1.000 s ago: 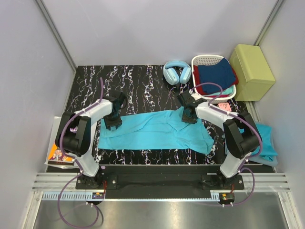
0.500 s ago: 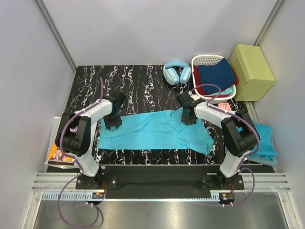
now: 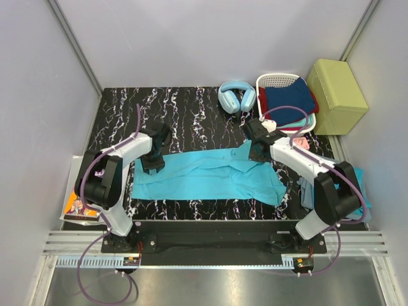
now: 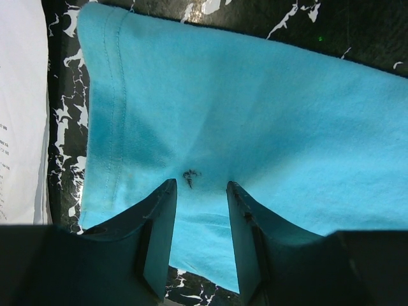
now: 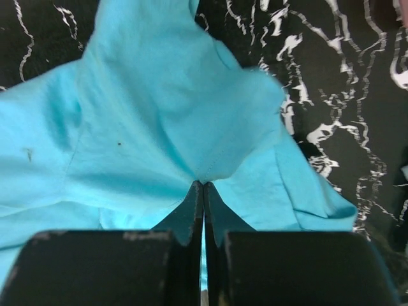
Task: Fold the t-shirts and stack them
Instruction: Fold the other side of the tshirt into a rectangle
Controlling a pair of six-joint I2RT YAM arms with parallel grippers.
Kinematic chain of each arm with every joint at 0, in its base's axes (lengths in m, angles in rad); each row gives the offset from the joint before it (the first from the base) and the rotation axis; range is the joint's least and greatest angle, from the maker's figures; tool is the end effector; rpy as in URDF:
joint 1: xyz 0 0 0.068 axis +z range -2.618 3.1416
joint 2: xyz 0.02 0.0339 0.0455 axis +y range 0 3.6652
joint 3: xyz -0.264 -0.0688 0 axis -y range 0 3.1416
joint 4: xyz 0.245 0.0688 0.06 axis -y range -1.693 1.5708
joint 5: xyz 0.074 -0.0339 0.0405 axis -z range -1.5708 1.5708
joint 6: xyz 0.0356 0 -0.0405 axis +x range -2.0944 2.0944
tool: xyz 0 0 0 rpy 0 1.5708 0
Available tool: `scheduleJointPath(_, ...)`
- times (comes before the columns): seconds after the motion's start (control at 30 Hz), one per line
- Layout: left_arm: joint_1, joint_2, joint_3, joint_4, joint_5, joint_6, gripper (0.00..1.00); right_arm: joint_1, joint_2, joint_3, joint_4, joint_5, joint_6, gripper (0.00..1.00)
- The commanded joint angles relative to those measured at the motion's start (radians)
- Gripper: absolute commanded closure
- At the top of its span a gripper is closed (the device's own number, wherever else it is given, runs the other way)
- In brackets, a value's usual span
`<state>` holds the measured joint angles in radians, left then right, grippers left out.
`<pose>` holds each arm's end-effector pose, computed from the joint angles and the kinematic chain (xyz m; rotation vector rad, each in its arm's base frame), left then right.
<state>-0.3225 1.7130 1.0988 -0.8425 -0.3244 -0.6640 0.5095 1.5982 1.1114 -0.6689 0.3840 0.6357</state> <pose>0.2924 -0.0857 0.1756 -0.5140 2.8231 0.3360 0.2815 0.1420 0.2179 0.2688 2.5752 -0.1275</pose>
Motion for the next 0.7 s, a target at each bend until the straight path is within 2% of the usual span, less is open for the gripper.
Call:
scheduleJointPath(0.0, -0.010, -0.003, 0.007, 0.013, 0.010, -0.020, 0.57, 0.004, -0.083, 0.036, -0.086, 0.072, -0.013, 1.00)
scheduleJointPath(0.27, -0.023, -0.001, 0.007, 0.014, 0.016, -0.029, 0.58, 0.012, -0.139, 0.005, -0.176, 0.003, 0.022, 1.00)
scheduleJointPath(0.67, -0.043, 0.016, 0.027, 0.013, 0.027, -0.032, 0.58, 0.038, -0.172, -0.140, -0.224, -0.071, 0.079, 1.00)
